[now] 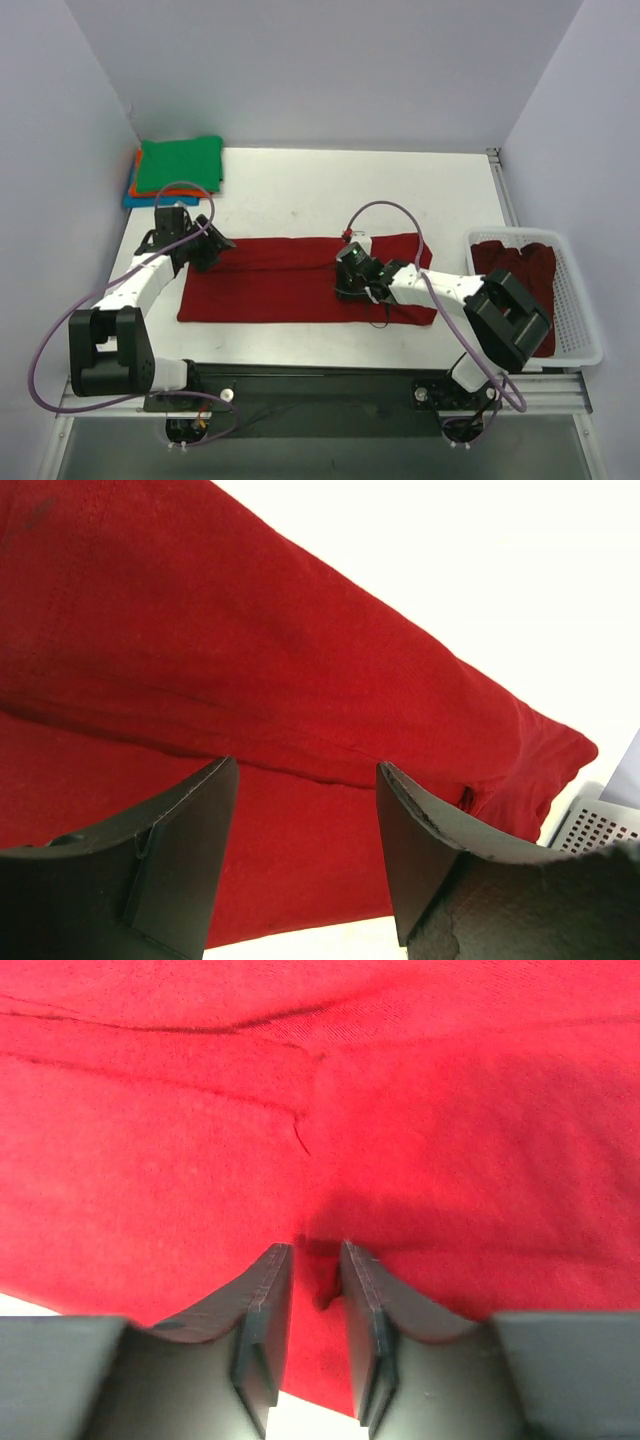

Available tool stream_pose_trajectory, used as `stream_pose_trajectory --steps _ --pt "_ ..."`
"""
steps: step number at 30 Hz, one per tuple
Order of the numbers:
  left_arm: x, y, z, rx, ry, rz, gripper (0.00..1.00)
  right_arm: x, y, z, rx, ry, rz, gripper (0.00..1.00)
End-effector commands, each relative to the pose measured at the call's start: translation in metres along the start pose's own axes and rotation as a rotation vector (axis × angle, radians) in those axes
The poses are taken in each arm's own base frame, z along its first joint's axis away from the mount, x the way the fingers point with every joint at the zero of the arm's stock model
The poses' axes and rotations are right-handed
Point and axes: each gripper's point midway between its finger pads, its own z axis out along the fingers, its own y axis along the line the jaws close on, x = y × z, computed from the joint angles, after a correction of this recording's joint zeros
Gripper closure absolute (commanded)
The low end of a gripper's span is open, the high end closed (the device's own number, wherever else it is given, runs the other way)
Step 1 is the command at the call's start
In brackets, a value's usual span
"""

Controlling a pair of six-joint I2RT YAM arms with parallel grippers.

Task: Fold and stack the t-shirts
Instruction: Fold the other side of the tshirt into a rectangle

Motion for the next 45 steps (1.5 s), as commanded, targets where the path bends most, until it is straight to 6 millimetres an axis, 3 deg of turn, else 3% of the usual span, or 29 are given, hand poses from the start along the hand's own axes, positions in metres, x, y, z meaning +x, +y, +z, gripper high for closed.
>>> stream_pose_trajectory --steps 1,5,8,9,12,13,15,19,27,34,36,40,45 --pt "-0.006 -0.012 -0.001 0.038 -0.012 0.034 0.32 -0.02 -0.004 -0.024 0.001 -0.112 0.008 0.69" --pt "-0.005 -0.015 0.0 0.043 -0.006 0.036 0.32 -0.038 -0.022 -0.05 0.05 -0.193 0.021 0.61" --pt "-0.007 -0.016 0.0 0.045 -0.01 0.031 0.32 -0.048 -0.057 -0.056 0.135 -0.156 0.09 0.61" --pt "-0.007 -0.016 0.0 0.044 -0.013 0.031 0.32 -0.052 -0.079 -0.052 0.179 -0.136 0.127 0.61" --pt "0.001 -0.024 0.002 0.056 0.001 0.054 0.32 -0.058 -0.099 -0.038 0.214 -0.061 0.16 0.6" --pt "0.002 -0.025 0.002 0.057 0.007 0.053 0.32 -0.068 -0.099 -0.036 0.215 -0.054 0.144 0.6" --pt "0.002 -0.025 0.002 0.057 0.007 0.055 0.32 -0.053 -0.106 -0.024 0.249 0.045 0.119 0.61" --pt "0.004 -0.024 0.002 0.054 0.009 0.057 0.32 -0.04 -0.108 -0.028 0.247 0.068 0.102 0.62" --pt "0.005 -0.026 0.0 0.063 0.007 0.063 0.32 0.013 -0.121 -0.054 0.241 0.1 0.102 0.63" --pt "0.004 -0.027 -0.001 0.064 0.007 0.066 0.32 0.039 -0.114 -0.075 0.194 0.075 0.119 0.63" --pt "0.003 -0.028 0.0 0.065 0.007 0.063 0.32 0.039 -0.11 -0.081 0.178 0.056 0.122 0.63" --pt "0.003 -0.031 0.002 0.069 0.009 0.051 0.32 0.019 -0.105 -0.092 0.169 -0.017 0.142 0.63" --pt "0.008 -0.034 0.01 0.049 0.015 0.042 0.33 -0.023 -0.095 -0.089 0.18 -0.061 0.154 0.65"
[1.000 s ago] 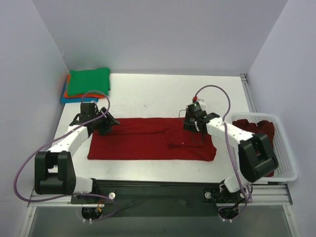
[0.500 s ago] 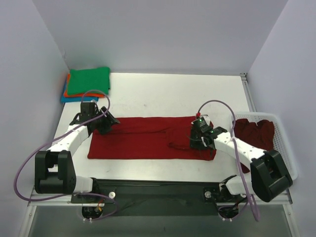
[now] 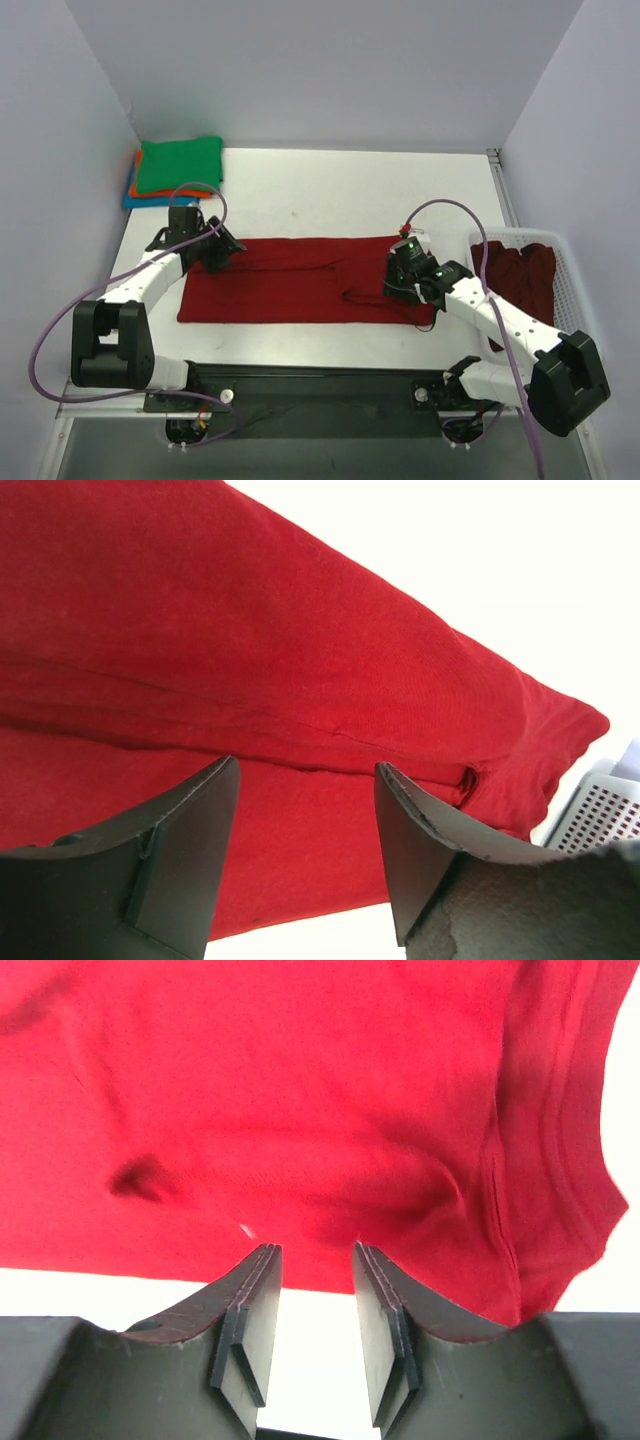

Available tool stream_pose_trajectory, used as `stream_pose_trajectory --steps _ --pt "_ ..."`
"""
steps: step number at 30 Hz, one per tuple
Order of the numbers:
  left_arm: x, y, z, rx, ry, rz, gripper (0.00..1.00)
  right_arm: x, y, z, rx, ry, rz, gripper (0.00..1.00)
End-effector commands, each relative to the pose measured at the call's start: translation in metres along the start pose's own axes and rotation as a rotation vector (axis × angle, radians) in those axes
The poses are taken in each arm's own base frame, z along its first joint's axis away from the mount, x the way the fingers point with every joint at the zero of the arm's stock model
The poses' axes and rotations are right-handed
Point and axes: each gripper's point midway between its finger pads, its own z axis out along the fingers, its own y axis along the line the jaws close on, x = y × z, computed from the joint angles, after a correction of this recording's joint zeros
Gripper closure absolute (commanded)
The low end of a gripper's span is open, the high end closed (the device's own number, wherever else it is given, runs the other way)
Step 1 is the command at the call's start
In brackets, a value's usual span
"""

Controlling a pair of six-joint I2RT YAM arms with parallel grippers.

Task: Fold and stack the t-shirts
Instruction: Fold the other side of the tshirt into a rectangle

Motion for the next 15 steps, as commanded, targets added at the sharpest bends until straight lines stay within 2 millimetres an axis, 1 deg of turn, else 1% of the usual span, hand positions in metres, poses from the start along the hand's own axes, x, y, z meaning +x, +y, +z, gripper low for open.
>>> stream_pose_trajectory --steps 1,2,4,5,8,9,12,13,15 --pt "-0.015 -0.018 0.005 0.013 -0.052 0.008 0.34 -0.033 0.012 0.003 0.022 -0.047 0.02 0.66" --pt "-0.013 -0.018 0.007 0.007 -0.048 0.001 0.35 -0.039 0.017 0.01 0.021 -0.051 0.023 0.66" --pt "-0.011 -0.016 0.012 -0.005 -0.046 -0.012 0.37 -0.042 0.017 0.019 0.042 -0.049 0.018 0.66" --pt "-0.01 -0.016 0.015 -0.006 -0.044 -0.023 0.37 -0.037 0.014 0.03 0.063 -0.024 0.015 0.66" --pt "-0.005 -0.019 0.02 -0.002 -0.028 -0.021 0.38 -0.024 0.01 0.041 0.079 0.017 0.001 0.69" --pt "-0.003 -0.02 0.021 -0.003 -0.025 -0.015 0.38 -0.011 0.003 0.045 0.092 0.041 0.0 0.69" --pt "-0.003 -0.02 0.021 0.0 -0.028 -0.012 0.38 0.002 -0.002 0.046 0.083 0.049 0.003 0.69" --pt "-0.003 -0.022 0.021 0.004 -0.029 -0.012 0.38 0.013 -0.008 0.047 0.092 0.064 0.011 0.69" --pt "-0.003 -0.022 0.02 0.004 -0.031 -0.005 0.38 0.02 -0.006 0.042 0.066 0.051 0.011 0.69"
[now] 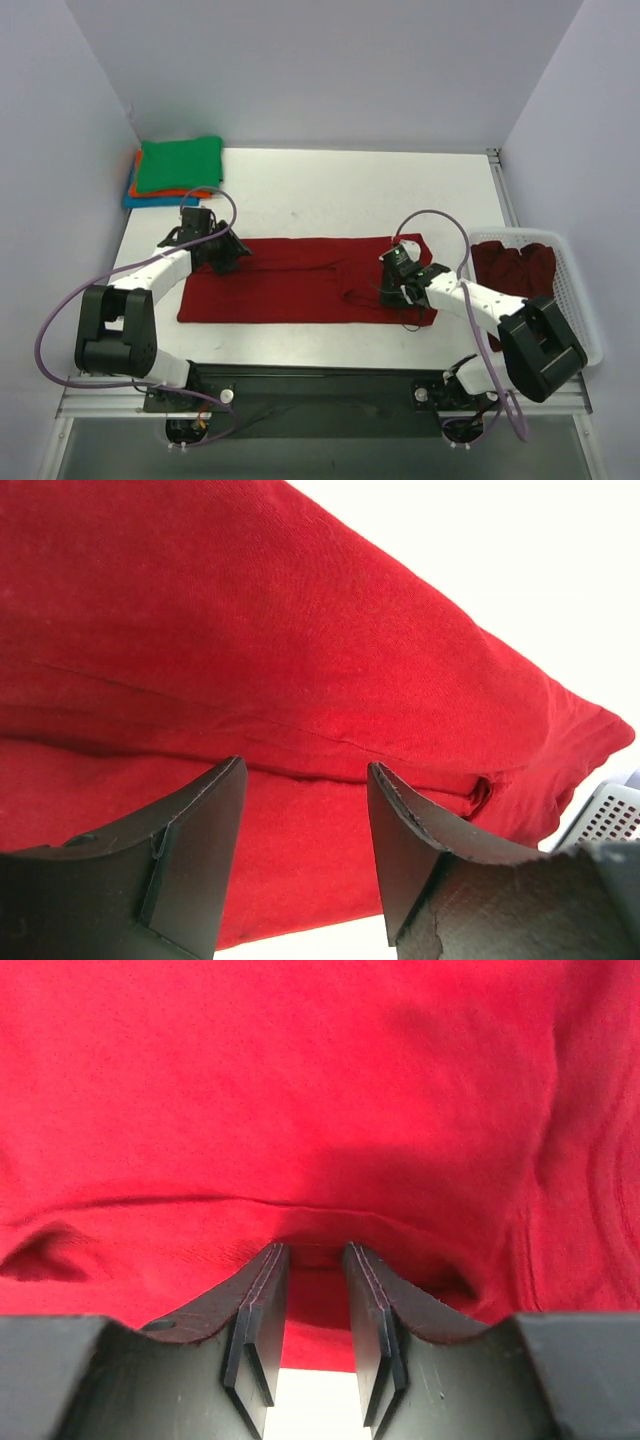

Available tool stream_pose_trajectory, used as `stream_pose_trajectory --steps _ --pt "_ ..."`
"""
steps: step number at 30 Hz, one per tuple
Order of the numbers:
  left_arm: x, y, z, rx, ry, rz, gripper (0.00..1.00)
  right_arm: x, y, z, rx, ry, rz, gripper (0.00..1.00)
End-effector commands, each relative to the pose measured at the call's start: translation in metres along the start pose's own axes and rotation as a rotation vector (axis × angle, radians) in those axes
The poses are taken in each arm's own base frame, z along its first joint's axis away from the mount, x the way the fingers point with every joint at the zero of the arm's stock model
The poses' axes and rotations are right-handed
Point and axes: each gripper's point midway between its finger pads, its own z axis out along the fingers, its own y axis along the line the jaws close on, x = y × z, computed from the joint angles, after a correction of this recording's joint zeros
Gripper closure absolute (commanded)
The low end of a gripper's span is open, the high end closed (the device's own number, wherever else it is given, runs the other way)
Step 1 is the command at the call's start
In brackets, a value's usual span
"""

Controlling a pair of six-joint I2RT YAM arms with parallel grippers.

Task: Fold and stack the t-shirts
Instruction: Fold the other side of the tshirt into a rectangle

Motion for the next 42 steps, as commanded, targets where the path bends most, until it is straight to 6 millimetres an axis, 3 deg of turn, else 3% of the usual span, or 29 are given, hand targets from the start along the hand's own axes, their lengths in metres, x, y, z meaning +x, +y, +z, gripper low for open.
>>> stream_pose_trajectory --steps 1,5,8,11,16,17,21,25,30,42 --pt "-0.022 -0.022 -0.006 0.056 -0.08 0.02 0.38 0.02 -0.009 -0.006 -0.004 -0.014 0.015 0.69" --pt "-0.024 -0.023 -0.01 0.054 -0.085 0.032 0.38 0.037 -0.015 -0.014 -0.021 -0.045 0.031 0.69" --pt "-0.026 -0.025 -0.012 0.057 -0.09 0.04 0.38 0.039 -0.015 -0.022 -0.039 -0.08 0.058 0.69" --pt "-0.028 -0.026 -0.012 0.056 -0.092 0.045 0.38 0.024 -0.012 -0.037 -0.064 -0.145 0.088 0.69" --pt "-0.029 -0.028 -0.014 0.063 -0.095 0.049 0.38 -0.009 -0.03 -0.057 0.018 -0.264 0.141 0.69" --pt "-0.029 -0.028 -0.014 0.062 -0.094 0.049 0.38 -0.014 -0.04 -0.053 0.057 -0.252 0.178 0.69" --pt "-0.027 -0.027 -0.012 0.06 -0.088 0.049 0.38 -0.02 -0.048 -0.036 0.111 -0.152 0.19 0.72" --pt "-0.027 -0.028 -0.011 0.069 -0.085 0.04 0.38 -0.022 -0.034 -0.018 0.092 -0.093 0.17 0.72" --pt "-0.028 -0.03 -0.014 0.075 -0.091 0.042 0.38 -0.004 -0.034 -0.012 0.082 -0.043 0.193 0.75" --pt "-0.03 -0.035 -0.017 0.088 -0.093 0.051 0.39 0.049 -0.039 -0.028 -0.028 0.009 0.284 0.74"
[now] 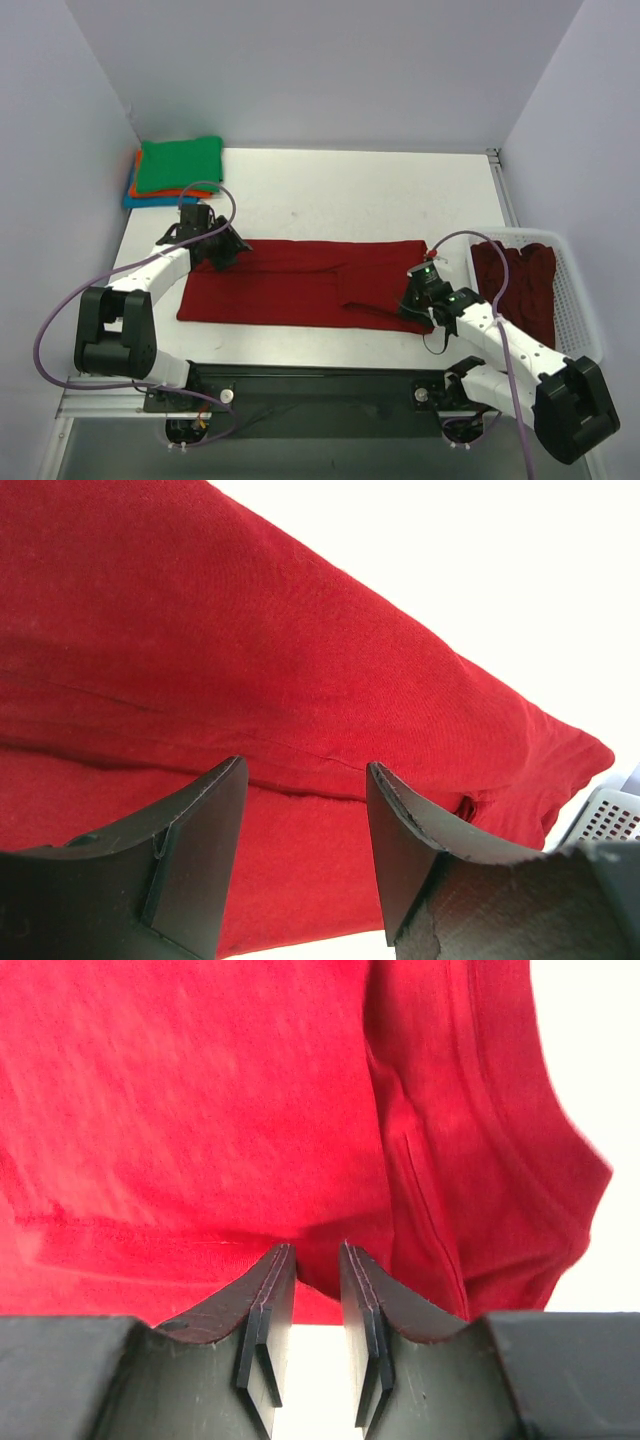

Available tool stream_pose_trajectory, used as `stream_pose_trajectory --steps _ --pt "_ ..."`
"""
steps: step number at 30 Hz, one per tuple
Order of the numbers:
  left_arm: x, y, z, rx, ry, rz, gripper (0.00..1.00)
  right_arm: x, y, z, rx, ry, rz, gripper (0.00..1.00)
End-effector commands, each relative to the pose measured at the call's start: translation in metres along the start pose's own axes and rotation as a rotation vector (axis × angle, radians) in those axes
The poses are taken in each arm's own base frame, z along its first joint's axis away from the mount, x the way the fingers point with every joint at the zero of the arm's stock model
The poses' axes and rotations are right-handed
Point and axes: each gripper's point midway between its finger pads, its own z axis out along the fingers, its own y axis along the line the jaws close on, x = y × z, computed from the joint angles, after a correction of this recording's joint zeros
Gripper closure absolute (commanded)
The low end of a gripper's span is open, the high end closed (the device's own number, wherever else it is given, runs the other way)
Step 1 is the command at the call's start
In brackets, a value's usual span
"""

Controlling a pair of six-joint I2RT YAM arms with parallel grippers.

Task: Fold and stack the t-shirts
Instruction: Fold the other side of the tshirt into a rectangle

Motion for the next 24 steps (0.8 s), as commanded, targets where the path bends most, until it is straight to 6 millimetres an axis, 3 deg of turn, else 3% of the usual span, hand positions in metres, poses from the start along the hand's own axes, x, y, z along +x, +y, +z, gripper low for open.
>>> stream_pose_trajectory --steps 1,9,12,13,17,20,24 --pt "-0.02 -0.026 -0.012 0.075 -0.058 0.032 0.39 0.023 -0.008 -0.006 -0.004 0.064 0.038 0.74" --pt "-0.018 -0.024 -0.011 0.07 -0.056 0.031 0.39 0.036 -0.015 -0.01 -0.026 0.057 0.068 0.74" --pt "-0.02 -0.025 -0.012 0.074 -0.063 0.032 0.39 0.019 0.001 -0.022 -0.073 0.017 0.064 0.74" --pt "-0.019 -0.026 -0.012 0.075 -0.062 0.034 0.39 0.005 0.013 -0.03 -0.103 -0.012 0.06 0.74" --pt "-0.015 -0.033 -0.01 0.083 -0.056 0.049 0.43 -0.031 0.033 -0.037 -0.089 -0.079 0.018 0.74" --pt "-0.012 -0.044 -0.005 0.079 -0.058 0.069 0.46 -0.041 0.045 -0.023 -0.064 -0.071 -0.006 0.74" --pt "0.005 -0.067 0.013 0.061 -0.043 0.129 0.51 -0.063 0.078 -0.008 -0.094 -0.081 -0.03 0.74"
